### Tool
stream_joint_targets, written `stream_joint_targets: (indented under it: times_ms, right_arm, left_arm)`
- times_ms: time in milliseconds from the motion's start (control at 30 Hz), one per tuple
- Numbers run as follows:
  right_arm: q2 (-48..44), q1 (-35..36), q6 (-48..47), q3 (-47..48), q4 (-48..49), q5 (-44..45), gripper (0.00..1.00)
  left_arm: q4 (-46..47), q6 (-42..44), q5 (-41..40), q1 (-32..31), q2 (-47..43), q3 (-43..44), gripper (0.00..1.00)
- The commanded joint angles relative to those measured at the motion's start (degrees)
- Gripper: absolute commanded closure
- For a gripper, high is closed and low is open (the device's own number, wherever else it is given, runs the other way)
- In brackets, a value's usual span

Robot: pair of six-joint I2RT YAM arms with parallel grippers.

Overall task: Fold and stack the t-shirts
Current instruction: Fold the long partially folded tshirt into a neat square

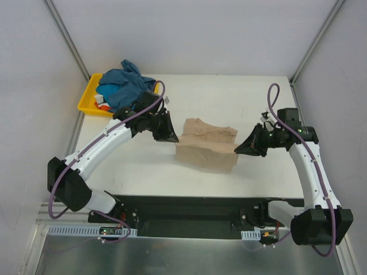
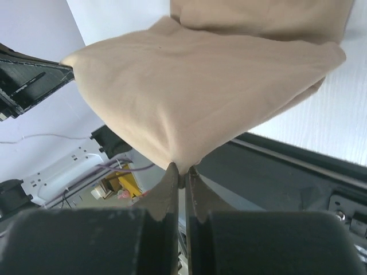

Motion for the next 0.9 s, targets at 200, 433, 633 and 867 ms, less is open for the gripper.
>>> stream_joint_targets:
  times_ms: [200, 433, 633, 867]
  right_arm:
    - [11.95, -4.59, -1.11, 7.73, 9.09, -3.04, 0.99]
    - [21.62, -6.17, 0.38, 9.75, 13.21, -4.27, 0.99]
    - [29.61, -8.02, 1.61, 13.09, 17.00, -2.43, 0.99]
    - [40.17, -8.99, 2.58, 18.28, 20.51, -0.76, 0.94]
  left_arm:
    - [-0.21, 5.39, -1.43, 4.60, 15.41, 16.34, 1.00]
    - [-0.21, 7.33, -2.12, 6.36, 26.38, 26.52, 1.00]
    - [-0.21, 8.12, -1.78, 7.59, 35.96, 35.92, 1.00]
    - [0.05, 7.16, -1.60, 7.86, 47.57, 45.87, 0.96]
